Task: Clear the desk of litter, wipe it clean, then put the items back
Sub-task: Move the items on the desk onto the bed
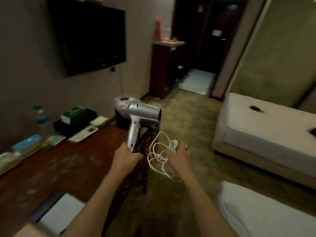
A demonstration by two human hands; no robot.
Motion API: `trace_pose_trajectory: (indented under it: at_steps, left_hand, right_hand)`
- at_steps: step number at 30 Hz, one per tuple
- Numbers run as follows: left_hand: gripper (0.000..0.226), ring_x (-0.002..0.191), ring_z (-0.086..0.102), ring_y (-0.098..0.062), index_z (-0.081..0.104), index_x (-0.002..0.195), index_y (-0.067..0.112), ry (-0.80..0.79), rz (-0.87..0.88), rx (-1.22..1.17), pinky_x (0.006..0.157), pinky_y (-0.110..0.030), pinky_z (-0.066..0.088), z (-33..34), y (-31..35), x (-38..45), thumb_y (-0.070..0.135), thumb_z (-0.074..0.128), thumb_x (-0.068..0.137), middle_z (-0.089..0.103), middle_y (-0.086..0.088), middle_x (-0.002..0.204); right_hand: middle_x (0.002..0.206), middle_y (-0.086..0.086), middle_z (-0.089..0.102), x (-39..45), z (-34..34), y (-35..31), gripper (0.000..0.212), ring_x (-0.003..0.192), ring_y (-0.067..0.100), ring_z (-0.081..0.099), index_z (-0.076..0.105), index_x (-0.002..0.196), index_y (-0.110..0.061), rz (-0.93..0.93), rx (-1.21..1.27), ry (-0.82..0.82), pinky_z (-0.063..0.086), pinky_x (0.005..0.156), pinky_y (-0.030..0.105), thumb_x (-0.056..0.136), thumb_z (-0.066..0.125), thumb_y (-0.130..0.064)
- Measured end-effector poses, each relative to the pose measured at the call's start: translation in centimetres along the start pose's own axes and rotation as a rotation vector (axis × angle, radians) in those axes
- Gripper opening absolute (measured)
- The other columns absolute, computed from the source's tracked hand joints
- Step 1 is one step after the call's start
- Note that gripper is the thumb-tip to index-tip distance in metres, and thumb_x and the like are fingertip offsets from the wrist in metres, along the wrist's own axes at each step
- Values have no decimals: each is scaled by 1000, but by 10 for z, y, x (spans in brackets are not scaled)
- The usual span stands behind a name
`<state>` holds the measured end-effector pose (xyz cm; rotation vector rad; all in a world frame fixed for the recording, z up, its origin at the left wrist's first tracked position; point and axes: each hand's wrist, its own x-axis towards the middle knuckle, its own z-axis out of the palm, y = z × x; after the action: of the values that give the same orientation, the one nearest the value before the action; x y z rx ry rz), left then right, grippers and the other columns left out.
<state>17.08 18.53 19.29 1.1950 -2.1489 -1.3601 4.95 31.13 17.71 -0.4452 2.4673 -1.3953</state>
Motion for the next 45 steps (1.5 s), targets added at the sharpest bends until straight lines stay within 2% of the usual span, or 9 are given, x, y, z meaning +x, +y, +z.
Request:
trace_pose_trajectory:
  at_steps: [6,10,17,20,23,30,34,40,45]
  left_hand:
    - [31,62,52,-13,48,97,10,-249,198,88,45,-23,37,116,66,9,16,72,78,52,-1,78]
    - [24,57,52,-18,50,84,13,-467,291,94,49,-26,37,188,101,23,16,73,77,56,-7,71]
    - [38,69,57,-24,54,96,4,-831,407,114,51,-27,39,303,146,21,20,76,69,62,-13,86]
    - [31,71,54,-22,51,92,5,-940,438,113,53,-26,37,341,153,1,9,75,73,58,-12,87]
    - [31,60,48,-14,44,77,12,-1045,452,139,51,-26,36,384,162,-18,7,75,74,52,-6,75]
    - [36,67,52,-13,50,97,14,-1213,585,214,57,-26,42,493,188,-55,7,76,72,52,6,75]
    - [32,64,46,-8,49,93,13,-1275,685,305,50,-16,33,564,210,-74,10,75,76,53,-3,79]
    - [38,68,52,-16,48,99,12,-1360,646,444,61,-31,45,663,216,-81,13,76,73,54,-5,82]
    - [36,61,50,-16,51,96,6,-1448,617,572,50,-26,38,743,207,-78,15,76,71,54,-7,77]
  right_hand:
    - [122,7,31,23,-99,60,52,105,33,49,40,131,-27,127,62,279,53,85,51,85,64,-30]
    - [125,16,34,29,-151,98,50,113,34,42,41,129,-18,259,71,487,45,95,45,85,64,-21]
    - [124,17,32,10,-223,145,51,109,38,46,36,134,-19,532,92,785,42,97,39,88,59,-22]
    - [112,12,33,-6,-243,165,47,110,38,43,38,130,-18,615,82,888,41,98,40,87,58,-20]
    - [115,16,36,-14,-266,186,47,114,37,39,37,129,-14,700,73,946,40,98,40,87,57,-19]
    - [115,17,34,-9,-333,263,48,108,42,46,38,129,-16,840,130,1113,42,95,39,86,59,-22]
    - [123,21,34,9,-378,315,52,108,42,47,36,133,-17,906,195,1163,41,96,38,87,60,-24]
    - [121,17,34,47,-428,372,52,105,40,48,39,131,-18,955,216,1161,42,95,38,85,62,-23]
    - [113,12,33,70,-448,428,53,105,39,47,38,132,-20,1084,243,1150,40,95,37,85,61,-24]
